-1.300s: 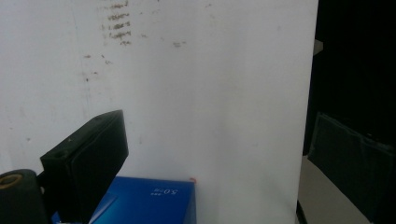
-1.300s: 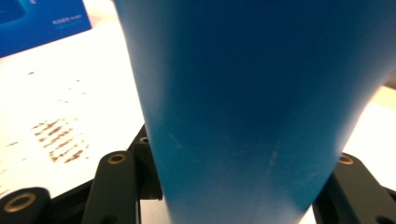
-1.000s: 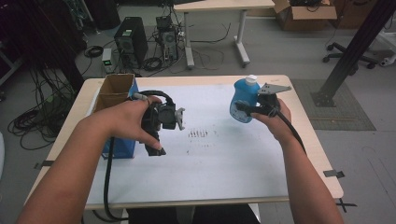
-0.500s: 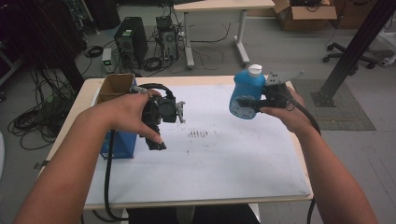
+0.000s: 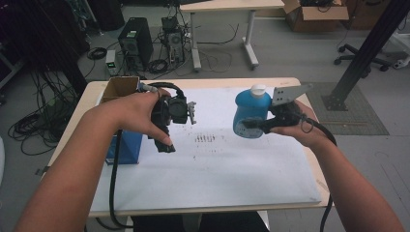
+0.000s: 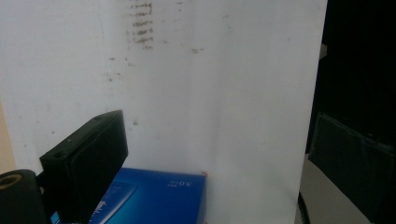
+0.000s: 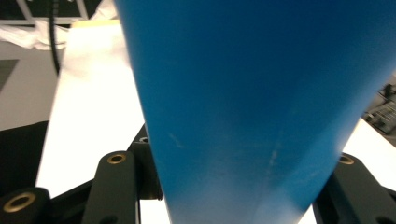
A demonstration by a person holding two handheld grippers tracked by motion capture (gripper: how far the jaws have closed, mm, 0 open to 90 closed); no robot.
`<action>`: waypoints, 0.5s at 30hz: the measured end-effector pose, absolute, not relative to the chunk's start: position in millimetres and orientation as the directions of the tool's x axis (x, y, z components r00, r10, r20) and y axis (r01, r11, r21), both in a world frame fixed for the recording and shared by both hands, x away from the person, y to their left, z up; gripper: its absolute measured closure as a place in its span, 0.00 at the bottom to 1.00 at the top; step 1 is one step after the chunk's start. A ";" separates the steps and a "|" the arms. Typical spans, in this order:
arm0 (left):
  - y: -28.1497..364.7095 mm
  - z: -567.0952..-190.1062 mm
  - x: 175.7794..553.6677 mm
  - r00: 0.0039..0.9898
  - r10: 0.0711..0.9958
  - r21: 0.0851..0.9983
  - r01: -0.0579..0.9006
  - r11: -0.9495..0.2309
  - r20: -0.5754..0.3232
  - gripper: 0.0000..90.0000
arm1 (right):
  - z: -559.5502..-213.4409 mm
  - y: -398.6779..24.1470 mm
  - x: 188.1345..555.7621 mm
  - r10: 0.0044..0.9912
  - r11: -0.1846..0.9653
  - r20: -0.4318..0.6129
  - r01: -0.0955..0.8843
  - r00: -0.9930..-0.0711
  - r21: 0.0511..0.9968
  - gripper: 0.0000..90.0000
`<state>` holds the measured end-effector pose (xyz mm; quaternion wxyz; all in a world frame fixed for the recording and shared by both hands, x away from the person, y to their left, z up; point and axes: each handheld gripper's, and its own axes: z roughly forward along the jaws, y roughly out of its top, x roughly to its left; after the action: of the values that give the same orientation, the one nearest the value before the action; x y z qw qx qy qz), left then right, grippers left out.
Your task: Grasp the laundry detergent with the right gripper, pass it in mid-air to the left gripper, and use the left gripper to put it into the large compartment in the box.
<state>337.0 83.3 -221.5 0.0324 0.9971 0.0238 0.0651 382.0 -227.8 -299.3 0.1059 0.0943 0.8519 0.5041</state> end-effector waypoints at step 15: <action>70.8 -221.7 335.1 0.992 0.033 0.064 0.026 -0.998 0.121 0.05 | -335.5 -196.2 354.3 0.114 0.456 -0.062 -0.003 -0.992 0.890 0.51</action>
<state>335.1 70.8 -221.7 0.0313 0.9975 0.0147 0.0609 354.3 -196.2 -335.5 0.0562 0.0328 0.8513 0.5206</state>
